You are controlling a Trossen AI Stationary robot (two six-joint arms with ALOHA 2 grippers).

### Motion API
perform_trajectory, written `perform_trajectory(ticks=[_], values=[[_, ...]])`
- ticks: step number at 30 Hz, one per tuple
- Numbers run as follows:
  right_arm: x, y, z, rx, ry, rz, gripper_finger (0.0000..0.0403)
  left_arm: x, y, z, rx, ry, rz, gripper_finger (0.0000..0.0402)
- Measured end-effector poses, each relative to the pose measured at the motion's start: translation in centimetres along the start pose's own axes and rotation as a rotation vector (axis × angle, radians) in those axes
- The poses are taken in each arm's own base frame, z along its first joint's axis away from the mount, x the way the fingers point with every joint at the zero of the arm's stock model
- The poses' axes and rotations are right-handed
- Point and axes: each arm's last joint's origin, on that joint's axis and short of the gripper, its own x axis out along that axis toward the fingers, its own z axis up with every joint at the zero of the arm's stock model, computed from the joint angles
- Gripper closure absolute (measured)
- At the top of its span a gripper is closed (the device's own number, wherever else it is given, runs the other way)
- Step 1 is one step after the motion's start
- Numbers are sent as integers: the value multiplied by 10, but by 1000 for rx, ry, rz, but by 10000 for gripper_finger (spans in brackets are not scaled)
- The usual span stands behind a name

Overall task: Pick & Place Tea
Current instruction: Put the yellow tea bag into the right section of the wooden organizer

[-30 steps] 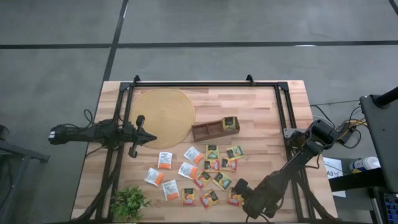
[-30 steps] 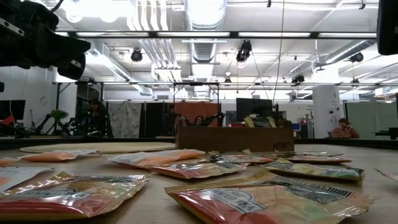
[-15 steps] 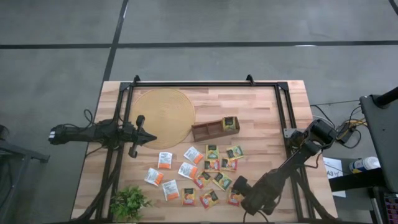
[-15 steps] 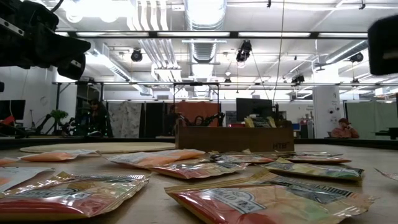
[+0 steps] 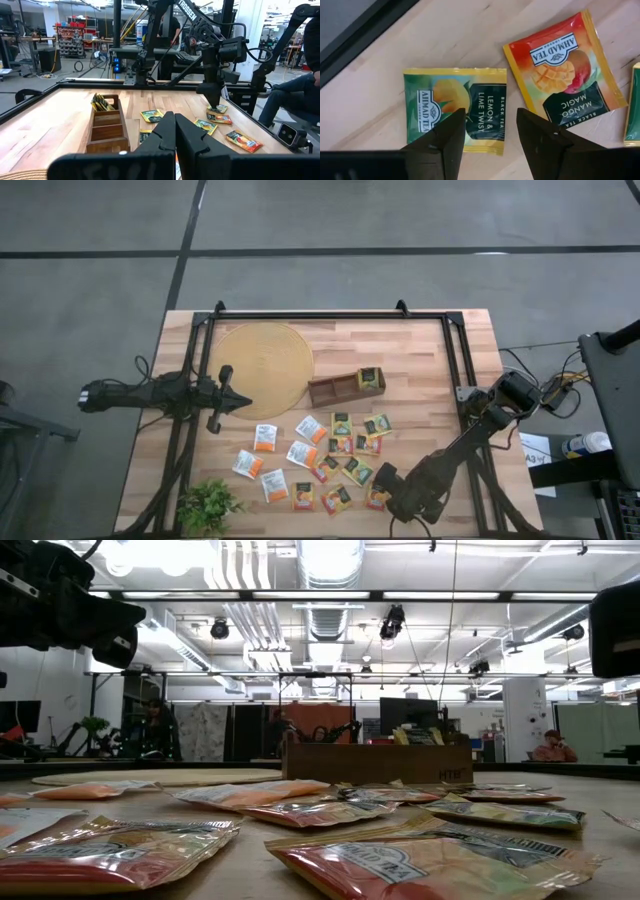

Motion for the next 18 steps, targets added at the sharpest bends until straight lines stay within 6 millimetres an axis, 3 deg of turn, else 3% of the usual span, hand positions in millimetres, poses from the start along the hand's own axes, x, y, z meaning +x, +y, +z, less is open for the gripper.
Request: perform_trajectory(ticks=[18], values=[[13, -5, -8, 11, 3, -1, 232, 0, 0, 0, 0, 0, 0, 401]])
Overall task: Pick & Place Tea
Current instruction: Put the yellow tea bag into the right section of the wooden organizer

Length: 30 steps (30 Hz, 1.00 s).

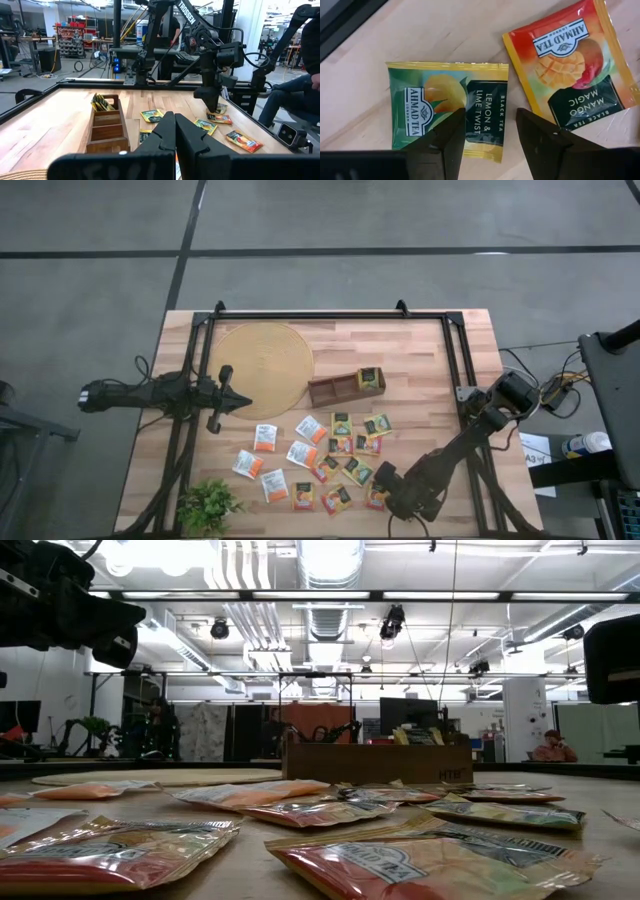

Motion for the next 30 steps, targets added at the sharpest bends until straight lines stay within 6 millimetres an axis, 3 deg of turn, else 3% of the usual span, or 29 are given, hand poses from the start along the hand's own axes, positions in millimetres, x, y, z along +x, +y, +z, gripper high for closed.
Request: perform_trajectory(ticks=[11, 23, 30], values=[[4, -1, 0, 8, 2, -1, 239, 0, 0, 0, 0, -1, 0, 401], [4, -2, 0, 18, 1, -11, 385, 0, 0, 0, 0, -2, -1, 401], [-5, -5, -3, 83, 10, -71, 394, 0, 0, 0, 0, -2, -1, 401]])
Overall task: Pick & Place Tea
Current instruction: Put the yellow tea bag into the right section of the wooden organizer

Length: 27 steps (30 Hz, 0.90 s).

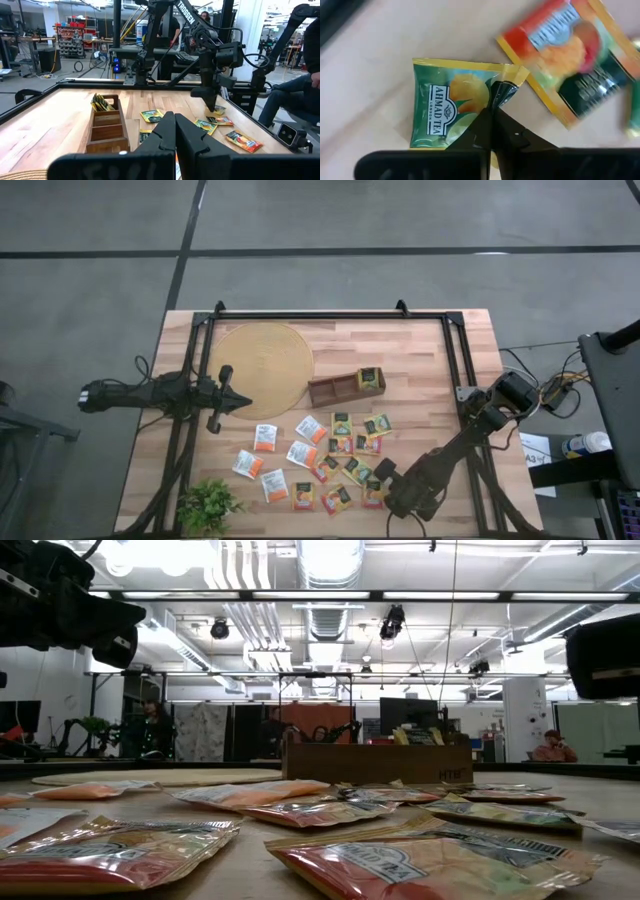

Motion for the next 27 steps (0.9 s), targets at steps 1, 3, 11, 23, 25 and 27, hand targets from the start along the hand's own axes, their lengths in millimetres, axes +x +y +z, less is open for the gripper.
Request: perform_trajectory(ticks=[1, 3, 11, 23, 25, 27], values=[[-3, -2, -2, 20, 18, -23, 394, 0, 0, 0, 0, 0, 0, 401], [-13, -8, -3, 73, 44, -88, 394, 0, 0, 0, 0, 0, 0, 401], [-56, -37, -18, 222, 144, -428, 394, 0, 0, 0, 0, 0, 0, 401], [-98, -92, -37, 388, 166, -774, 394, 0, 0, 0, 0, 1, 1, 401], [-100, -102, -43, 405, 187, -802, 394, 0, 0, 0, 0, 1, 1, 401], [-102, -112, -47, 412, 205, -840, 394, 0, 0, 0, 0, 1, 1, 401]])
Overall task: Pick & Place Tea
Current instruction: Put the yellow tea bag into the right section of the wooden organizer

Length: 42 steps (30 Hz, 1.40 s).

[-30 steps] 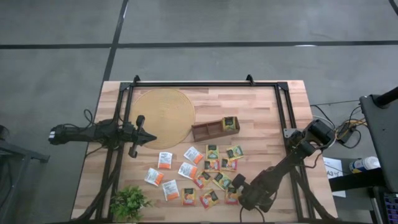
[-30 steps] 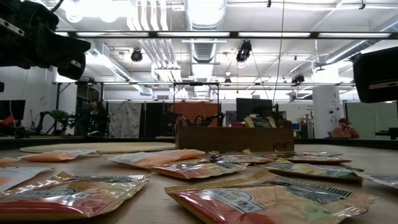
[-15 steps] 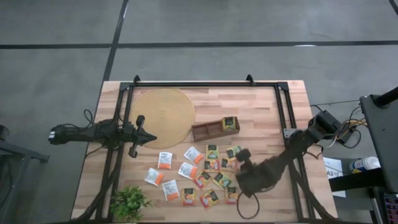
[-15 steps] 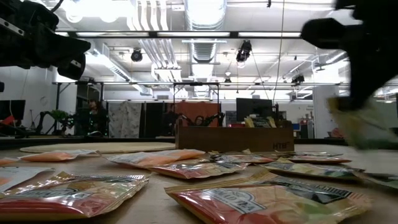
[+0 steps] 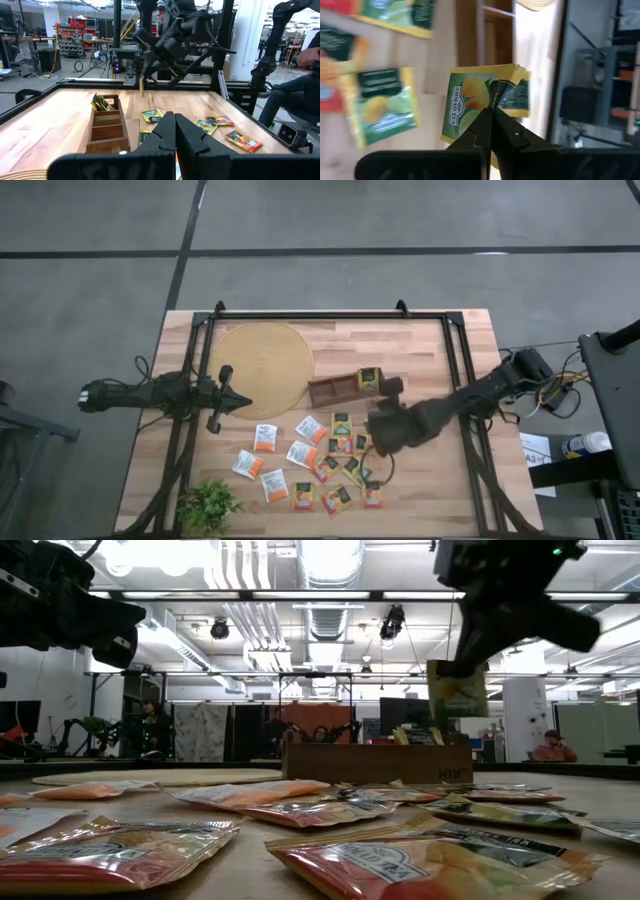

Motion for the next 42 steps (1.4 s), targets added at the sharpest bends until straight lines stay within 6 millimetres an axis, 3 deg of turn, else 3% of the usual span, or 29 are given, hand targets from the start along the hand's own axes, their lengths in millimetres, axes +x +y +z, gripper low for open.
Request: perform_trajectory(ticks=[6, 18, 32, 42], values=[[20, -19, 3, -4, 13, -56, 394, 0, 0, 0, 0, 0, 0, 401], [51, -32, -2, -72, 31, -77, 394, 0, 0, 0, 0, 1, 0, 401], [53, -34, -19, -75, -40, -66, 394, 0, 0, 0, 0, 0, 0, 401], [66, -34, -27, -102, -19, -50, 394, 0, 0, 0, 0, -1, 0, 401]])
